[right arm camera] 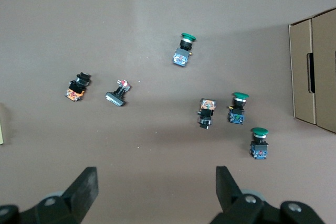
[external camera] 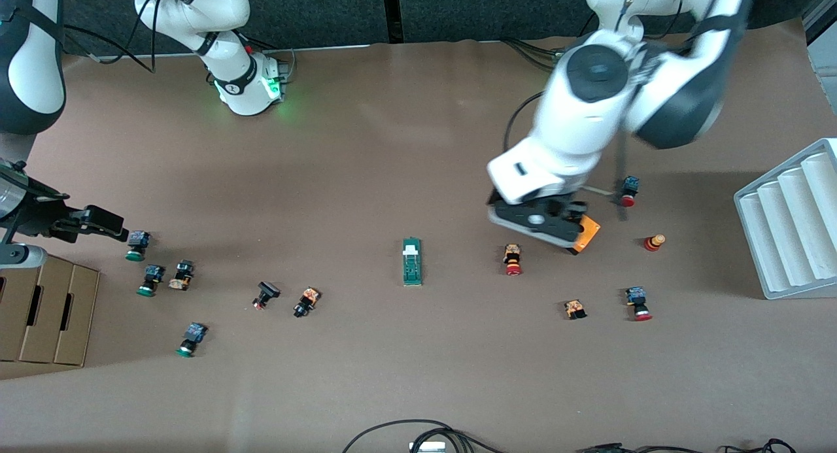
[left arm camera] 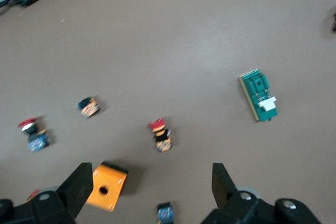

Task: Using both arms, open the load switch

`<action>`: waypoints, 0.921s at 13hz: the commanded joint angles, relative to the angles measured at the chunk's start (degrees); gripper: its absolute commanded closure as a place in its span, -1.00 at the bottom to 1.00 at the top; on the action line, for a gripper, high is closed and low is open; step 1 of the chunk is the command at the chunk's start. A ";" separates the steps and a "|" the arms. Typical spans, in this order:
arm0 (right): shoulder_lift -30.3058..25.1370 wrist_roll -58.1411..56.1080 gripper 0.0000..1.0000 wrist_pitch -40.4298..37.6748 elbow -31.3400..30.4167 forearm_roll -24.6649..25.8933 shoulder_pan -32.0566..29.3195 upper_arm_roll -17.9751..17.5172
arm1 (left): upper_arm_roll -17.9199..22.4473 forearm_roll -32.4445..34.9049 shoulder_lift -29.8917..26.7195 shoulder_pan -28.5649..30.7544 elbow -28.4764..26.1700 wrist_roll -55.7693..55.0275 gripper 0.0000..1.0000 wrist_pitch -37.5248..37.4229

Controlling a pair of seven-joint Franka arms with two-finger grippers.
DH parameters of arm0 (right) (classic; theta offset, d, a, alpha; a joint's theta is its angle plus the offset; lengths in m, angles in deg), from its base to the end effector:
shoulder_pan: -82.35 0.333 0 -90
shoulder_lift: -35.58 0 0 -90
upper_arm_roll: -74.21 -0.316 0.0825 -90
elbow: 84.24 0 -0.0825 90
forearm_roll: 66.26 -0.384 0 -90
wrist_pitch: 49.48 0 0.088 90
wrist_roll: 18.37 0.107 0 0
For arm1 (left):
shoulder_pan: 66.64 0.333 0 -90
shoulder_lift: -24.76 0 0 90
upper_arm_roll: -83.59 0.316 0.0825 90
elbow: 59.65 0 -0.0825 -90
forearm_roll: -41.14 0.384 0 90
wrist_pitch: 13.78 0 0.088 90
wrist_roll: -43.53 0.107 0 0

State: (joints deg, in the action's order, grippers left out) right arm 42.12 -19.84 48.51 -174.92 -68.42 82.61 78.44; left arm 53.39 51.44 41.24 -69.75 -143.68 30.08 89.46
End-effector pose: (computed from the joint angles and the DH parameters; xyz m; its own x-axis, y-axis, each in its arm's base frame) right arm 0.5976 -0.0357 0.5655 0.9987 -0.0483 0.0144 -0.0478 -0.9984 -0.0286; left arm 0.5713 -0.3072 0.5423 0.9331 -0.3478 0.0919 -0.3480 -0.9374 -0.0137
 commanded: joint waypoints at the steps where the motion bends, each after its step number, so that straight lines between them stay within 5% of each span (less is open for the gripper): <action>1: -0.74 0.76 -1.00 -1.13 0.67 0.76 -2.35 -0.63 | -0.47 -1.42 -1.28 2.74 3.77 0.71 -1.00 -8.03; 5: -0.92 0.85 -1.00 -0.95 0.67 0.67 -4.21 -2.83 | 1.62 -3.51 -3.89 5.57 4.85 5.61 -1.00 -11.93; 12: -5.39 0.41 -1.00 0.01 -3.53 0.32 -5.00 -2.91 | 21.40 -9.77 -18.75 1.61 -9.90 13.28 -1.00 -11.22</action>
State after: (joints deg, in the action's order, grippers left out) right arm 39.49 -19.67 48.32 -175.35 -68.41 78.47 76.06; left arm 70.89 42.73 29.09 -66.23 -146.39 42.79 77.90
